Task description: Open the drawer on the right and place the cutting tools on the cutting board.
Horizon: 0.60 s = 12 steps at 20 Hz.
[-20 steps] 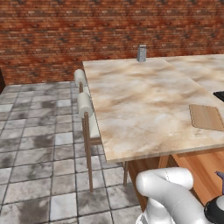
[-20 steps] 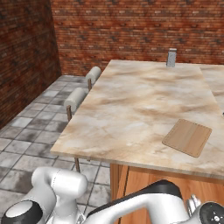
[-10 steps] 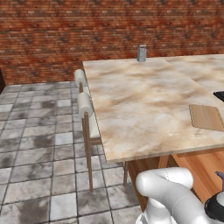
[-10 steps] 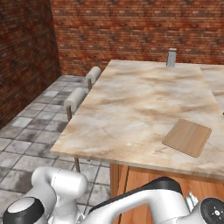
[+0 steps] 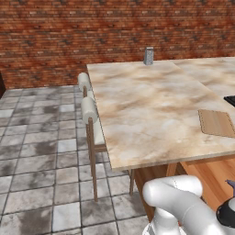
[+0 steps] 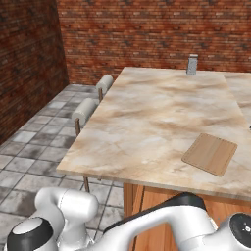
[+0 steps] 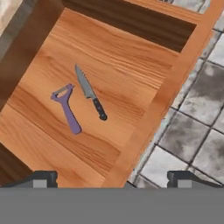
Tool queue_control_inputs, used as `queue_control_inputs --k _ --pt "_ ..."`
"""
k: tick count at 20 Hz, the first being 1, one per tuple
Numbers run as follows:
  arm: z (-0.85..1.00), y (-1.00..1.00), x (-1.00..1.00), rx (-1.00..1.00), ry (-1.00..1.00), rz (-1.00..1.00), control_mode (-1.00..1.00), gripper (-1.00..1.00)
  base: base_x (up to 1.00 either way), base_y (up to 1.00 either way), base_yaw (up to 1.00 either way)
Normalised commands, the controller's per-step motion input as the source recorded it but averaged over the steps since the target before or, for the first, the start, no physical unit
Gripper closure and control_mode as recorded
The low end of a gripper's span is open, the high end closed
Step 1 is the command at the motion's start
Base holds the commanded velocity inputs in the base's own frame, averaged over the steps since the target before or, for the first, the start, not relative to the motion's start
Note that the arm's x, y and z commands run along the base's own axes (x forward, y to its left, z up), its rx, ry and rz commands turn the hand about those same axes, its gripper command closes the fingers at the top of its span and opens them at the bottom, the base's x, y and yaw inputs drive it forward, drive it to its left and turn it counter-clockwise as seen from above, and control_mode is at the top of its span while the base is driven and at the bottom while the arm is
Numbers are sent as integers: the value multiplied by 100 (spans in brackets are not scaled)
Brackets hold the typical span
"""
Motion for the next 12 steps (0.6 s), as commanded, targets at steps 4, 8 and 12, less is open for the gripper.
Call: queue_control_inputs --k 4,8,12 --pt "0 7 44 -2 20 10 -100 -100 0 0 0" --pt "1 0 21 -1 15 10 -100 -100 0 0 0" --pt "0 0 0 0 0 0 -100 -100 0 0 0"
